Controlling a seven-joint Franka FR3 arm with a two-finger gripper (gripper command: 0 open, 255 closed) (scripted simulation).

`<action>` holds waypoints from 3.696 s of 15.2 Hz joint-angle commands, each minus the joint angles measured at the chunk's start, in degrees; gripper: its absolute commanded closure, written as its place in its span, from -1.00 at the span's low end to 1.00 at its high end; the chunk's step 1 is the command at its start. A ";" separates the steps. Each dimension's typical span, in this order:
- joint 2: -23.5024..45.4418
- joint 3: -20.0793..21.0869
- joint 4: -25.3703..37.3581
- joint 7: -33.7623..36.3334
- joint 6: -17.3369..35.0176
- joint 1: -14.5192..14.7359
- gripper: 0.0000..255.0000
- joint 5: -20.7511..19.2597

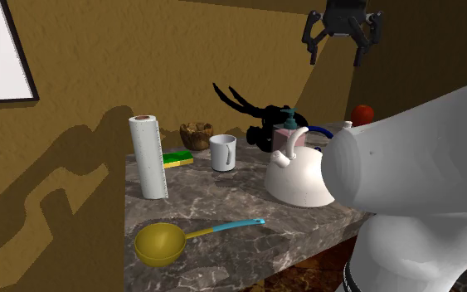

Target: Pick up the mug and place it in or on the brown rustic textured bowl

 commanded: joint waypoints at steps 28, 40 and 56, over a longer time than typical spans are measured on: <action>35.92 24.16 -3.93 20.50 44.17 4.85 -1.00 6.58; 39.43 25.03 -6.19 21.47 49.77 4.83 -1.00 5.50; 37.26 24.64 -4.81 21.02 46.35 4.91 1.00 6.23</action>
